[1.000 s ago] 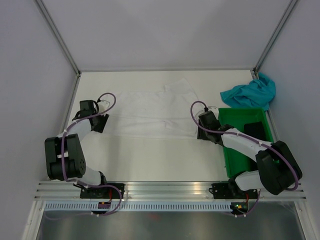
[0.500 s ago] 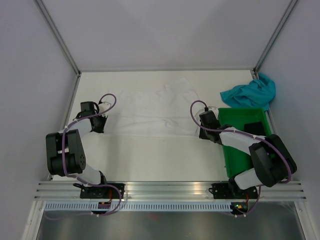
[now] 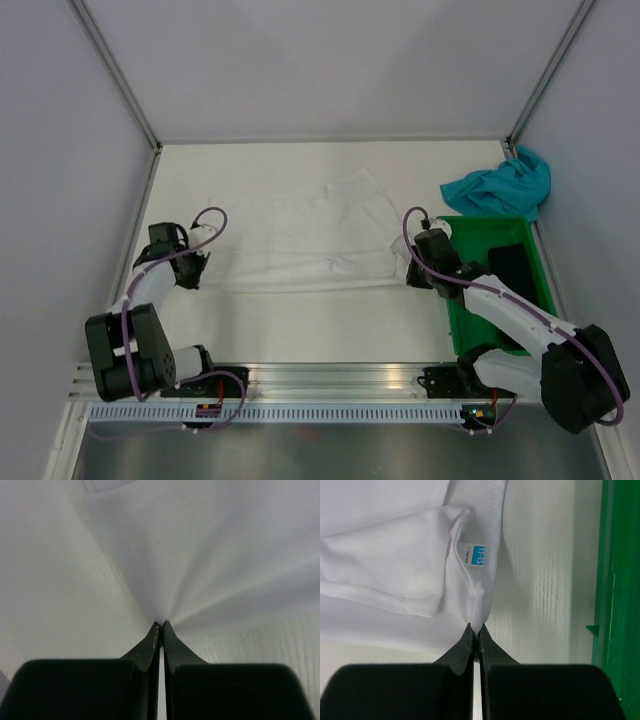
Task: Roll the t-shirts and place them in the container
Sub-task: Fold the tshirt
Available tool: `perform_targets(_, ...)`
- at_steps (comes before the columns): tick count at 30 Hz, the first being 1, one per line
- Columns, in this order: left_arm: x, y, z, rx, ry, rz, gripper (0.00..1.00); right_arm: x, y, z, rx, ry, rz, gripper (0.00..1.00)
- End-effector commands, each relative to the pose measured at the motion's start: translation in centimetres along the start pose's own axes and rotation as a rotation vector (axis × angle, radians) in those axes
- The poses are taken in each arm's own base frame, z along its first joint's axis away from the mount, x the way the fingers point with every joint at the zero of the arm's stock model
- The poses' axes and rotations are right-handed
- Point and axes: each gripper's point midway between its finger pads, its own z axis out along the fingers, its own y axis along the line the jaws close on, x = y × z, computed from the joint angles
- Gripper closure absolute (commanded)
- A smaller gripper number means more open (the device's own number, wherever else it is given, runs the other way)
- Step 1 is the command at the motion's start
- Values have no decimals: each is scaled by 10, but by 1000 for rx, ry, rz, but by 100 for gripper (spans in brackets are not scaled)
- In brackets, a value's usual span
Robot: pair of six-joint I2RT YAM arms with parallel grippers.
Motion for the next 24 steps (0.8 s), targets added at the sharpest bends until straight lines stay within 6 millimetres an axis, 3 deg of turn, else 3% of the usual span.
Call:
perform_targets(1,25,-18,-28,55,18,44,98,31,-4,-20,-19,73,63,100)
perform_targets(7,64,-38,-47,62,80,87,98,56,5,-50,-116,86,141,100)
perform_targets(13,76,-47,-56,64,98,85,98,69,10,-75,-163,71,209,99)
perform_targets(15,78,-49,-56,76,107,80,98,75,11,-78,-181,71,227,84)
perform_targets(17,79,-50,-57,84,122,69,74,76,8,-78,-171,71,225,60)
perform_targets(19,73,-45,-60,67,117,61,50,75,4,-80,-148,71,199,49)
perform_targets(22,51,-31,-70,31,72,55,42,51,11,-89,-154,13,168,29)
perform_targets(24,27,-18,-82,-2,11,60,39,24,14,-93,-120,-52,152,28)
